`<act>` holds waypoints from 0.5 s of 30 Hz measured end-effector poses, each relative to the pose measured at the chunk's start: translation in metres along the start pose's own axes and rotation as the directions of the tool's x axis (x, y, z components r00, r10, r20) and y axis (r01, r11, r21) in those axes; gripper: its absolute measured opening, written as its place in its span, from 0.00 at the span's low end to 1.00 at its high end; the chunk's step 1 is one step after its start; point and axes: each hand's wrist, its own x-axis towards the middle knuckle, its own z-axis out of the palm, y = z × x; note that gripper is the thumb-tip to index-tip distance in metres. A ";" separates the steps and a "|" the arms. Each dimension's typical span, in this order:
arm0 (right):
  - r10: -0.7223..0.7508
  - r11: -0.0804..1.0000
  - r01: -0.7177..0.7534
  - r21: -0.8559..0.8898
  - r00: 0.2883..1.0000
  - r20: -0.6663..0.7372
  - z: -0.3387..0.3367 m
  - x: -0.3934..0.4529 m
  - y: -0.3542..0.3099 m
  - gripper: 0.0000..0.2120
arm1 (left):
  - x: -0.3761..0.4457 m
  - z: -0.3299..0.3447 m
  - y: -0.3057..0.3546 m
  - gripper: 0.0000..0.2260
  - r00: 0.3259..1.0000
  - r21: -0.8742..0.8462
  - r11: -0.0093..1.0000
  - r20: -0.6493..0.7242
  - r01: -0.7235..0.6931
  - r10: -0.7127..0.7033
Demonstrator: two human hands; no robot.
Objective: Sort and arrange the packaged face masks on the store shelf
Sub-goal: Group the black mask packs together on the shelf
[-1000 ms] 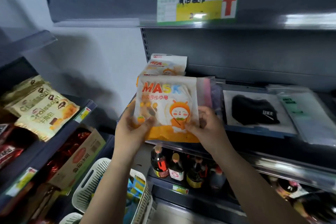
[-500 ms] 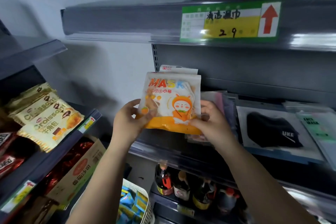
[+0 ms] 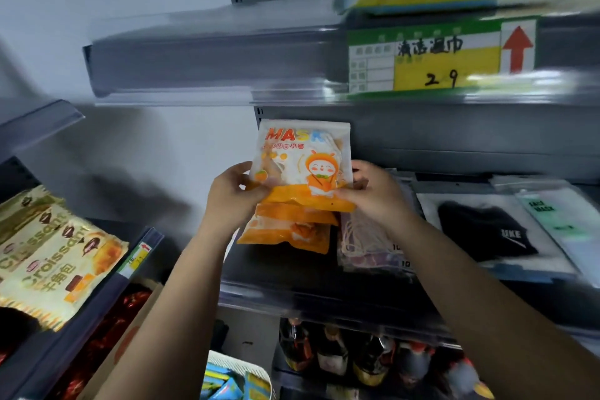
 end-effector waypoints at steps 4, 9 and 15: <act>0.011 0.998 -0.015 -0.053 0.998 -0.065 0.003 0.007 -0.012 0.22 | 0.021 -0.008 0.002 0.22 0.999 0.067 0.998 0.045 -0.021 0.018; 0.045 0.972 -0.081 -0.222 0.986 -0.163 0.019 0.019 -0.016 0.18 | 0.039 -0.013 -0.005 0.24 0.997 0.234 0.972 0.072 -0.029 0.013; 0.048 0.924 -0.127 -0.361 0.974 -0.219 0.032 0.000 -0.015 0.23 | 0.027 -0.027 -0.032 0.22 0.986 0.548 0.819 0.086 -0.169 0.146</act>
